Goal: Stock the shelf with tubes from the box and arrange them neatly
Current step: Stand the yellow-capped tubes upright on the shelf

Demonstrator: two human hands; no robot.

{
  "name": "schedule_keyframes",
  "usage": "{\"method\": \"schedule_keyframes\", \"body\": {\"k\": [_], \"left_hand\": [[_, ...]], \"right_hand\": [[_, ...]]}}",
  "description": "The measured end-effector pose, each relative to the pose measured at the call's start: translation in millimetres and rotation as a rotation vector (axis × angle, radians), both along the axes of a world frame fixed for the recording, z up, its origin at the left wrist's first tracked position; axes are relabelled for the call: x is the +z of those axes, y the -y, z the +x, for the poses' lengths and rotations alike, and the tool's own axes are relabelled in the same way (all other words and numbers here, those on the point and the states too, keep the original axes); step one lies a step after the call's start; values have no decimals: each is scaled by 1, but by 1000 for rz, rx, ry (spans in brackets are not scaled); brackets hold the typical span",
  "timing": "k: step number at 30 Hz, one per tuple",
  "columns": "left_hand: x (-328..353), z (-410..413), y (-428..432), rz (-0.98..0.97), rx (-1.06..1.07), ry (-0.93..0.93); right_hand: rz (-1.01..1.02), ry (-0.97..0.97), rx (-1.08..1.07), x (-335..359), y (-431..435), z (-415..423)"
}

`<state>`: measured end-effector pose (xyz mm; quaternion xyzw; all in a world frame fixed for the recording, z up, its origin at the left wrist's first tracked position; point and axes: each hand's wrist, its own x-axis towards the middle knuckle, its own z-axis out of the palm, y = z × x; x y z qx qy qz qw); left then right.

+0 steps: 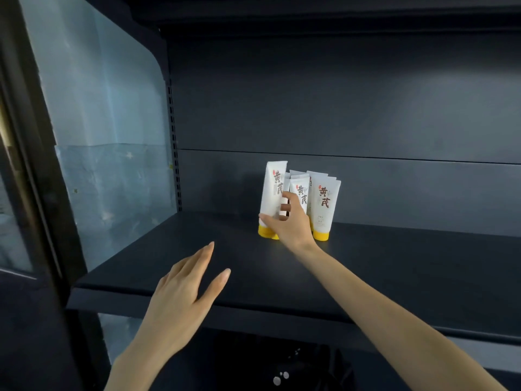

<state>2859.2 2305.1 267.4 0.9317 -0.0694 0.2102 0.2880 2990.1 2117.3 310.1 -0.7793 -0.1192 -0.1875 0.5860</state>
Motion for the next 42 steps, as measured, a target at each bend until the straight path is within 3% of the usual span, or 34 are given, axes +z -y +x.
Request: {"method": "schedule_keyframes", "body": {"k": [6, 19, 29, 37, 42], "left_hand": [[-5, 0, -9, 27, 41, -9], [-10, -6, -20, -30, 36, -37], [-4, -13, -19, 35, 1, -32], [-2, -6, 3, 92, -118, 1], [-7, -5, 12, 172, -113, 21]], "right_hand": [[-74, -144, -68, -28, 4, 22], [-121, -161, -165, -34, 4, 31], [-188, -184, -178, -20, 8, 13], [-604, -50, -222, -13, 59, -73], [-868, -52, -358, -24, 106, -131]]}}
